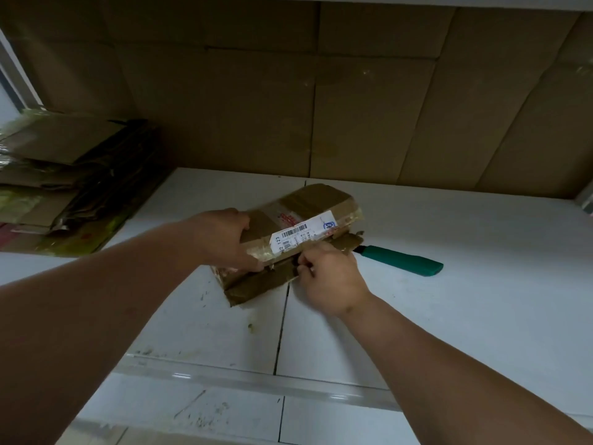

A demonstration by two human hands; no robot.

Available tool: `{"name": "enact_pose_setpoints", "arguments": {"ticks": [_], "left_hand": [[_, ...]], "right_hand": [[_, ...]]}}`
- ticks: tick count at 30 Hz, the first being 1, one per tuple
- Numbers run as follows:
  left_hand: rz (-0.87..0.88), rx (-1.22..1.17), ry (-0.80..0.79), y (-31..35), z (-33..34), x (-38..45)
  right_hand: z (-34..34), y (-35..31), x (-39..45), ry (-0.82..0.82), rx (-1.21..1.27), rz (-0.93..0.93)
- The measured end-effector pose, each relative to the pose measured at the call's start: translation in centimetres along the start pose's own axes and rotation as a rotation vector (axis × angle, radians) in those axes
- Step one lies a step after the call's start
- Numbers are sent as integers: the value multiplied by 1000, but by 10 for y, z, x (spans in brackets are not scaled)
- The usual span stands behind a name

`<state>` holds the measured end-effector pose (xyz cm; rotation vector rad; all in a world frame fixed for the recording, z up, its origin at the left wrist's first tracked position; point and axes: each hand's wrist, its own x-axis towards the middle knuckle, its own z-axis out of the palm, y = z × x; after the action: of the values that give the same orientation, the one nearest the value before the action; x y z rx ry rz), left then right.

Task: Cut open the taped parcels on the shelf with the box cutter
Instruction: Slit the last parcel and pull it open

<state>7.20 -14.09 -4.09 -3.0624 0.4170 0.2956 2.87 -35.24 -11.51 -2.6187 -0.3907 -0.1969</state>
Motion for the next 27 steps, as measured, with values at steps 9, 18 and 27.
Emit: {"name": "enact_pose_setpoints", "arguments": {"ticks": [9,18,27], "left_hand": [[-11,188,47,16,0,-8],[-16,-355,-116,-13,-37,-27],[-109,-653,-201,-31,-45,-46]], "right_hand": [[2,14,-13,-11,-101,78],[-16,11,0,243,210,303],[-28,14,29,280,2,558]]}}
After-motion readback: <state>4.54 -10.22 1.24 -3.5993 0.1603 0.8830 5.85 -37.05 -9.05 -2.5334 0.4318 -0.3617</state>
